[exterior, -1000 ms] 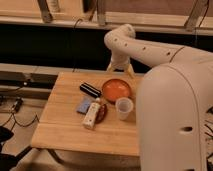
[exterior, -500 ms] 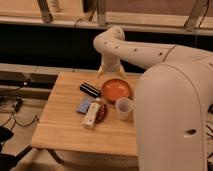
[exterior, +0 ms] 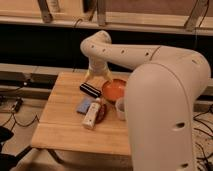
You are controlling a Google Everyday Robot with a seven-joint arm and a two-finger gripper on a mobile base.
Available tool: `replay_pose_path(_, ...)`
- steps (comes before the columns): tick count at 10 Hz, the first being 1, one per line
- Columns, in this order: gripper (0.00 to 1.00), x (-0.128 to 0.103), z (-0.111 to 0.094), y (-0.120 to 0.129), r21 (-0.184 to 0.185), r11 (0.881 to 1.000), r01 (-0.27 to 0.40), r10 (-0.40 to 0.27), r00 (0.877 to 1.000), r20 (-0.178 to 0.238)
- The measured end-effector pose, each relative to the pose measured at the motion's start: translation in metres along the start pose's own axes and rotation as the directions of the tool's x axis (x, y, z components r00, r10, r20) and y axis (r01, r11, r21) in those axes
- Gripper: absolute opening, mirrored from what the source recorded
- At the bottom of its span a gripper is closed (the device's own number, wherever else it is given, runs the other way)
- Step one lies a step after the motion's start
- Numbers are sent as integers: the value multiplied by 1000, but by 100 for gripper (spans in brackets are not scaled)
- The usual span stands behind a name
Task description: Place the white sponge in the ceramic bowl
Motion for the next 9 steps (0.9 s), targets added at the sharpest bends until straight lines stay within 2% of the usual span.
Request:
replay_pose_path(3,80,2,13,35,-37,997,-74,72,996,-48)
replay_pose_path(4,80,5,16,54,-53,994,-91,88,995,-56)
replay_pose_path(5,80,6,17,62,-62,994,-92,89,994,-57)
replay_pose_path(9,80,7,17,60,-57,994,-89,85,995,-59)
